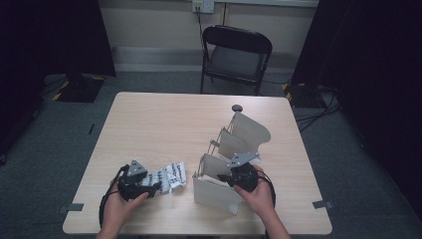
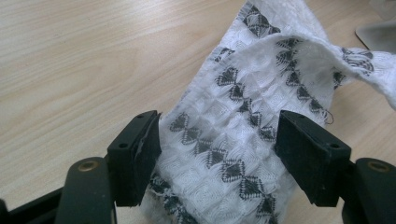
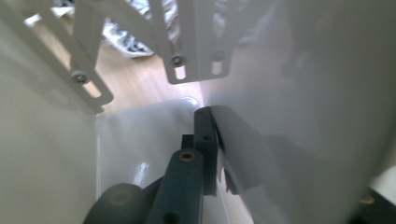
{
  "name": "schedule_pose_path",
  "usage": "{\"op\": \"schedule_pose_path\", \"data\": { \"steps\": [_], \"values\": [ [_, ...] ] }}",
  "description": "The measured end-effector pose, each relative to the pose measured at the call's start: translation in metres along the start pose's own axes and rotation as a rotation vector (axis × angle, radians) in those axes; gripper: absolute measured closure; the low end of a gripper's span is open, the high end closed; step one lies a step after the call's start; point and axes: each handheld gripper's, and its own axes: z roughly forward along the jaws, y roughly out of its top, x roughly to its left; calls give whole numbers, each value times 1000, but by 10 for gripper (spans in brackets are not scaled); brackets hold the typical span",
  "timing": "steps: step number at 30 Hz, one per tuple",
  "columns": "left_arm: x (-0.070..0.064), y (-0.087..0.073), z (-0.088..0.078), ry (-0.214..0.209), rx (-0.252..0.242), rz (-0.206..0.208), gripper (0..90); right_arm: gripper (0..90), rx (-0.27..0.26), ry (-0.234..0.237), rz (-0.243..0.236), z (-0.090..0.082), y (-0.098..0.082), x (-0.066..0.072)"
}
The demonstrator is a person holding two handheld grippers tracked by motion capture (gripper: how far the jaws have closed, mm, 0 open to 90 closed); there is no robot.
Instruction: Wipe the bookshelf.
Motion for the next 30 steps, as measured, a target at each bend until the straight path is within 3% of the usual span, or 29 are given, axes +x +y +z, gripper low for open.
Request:
{"op": "schedule_pose_path", "data": {
  "steps": [3,11,14,16,20,26,30],
  "values": [
    [0,0,0,1,0,-2,307,894,-3,0,-41,-1,-1,2],
    [-1,0,1,5,-3,-3,307,896,-14,6,-64,-2,-2,1],
    [-1,-1,1,6,-4,-3,307,883,-15,4,-41,-2,-4,0],
    [-1,-1,1,6,-4,-2,307,707,-10,-31,-26,-1,-7,1],
    [-1,-1,0,4,-2,-3,307,594,7,-63,11,0,-22,-5],
    [-1,0,0,7,3,6,308,570,16,-93,71,-10,-43,-12],
    [-3,0,0,6,-1,5,308,544,-19,-95,113,-13,-49,-15]
  ]
}}
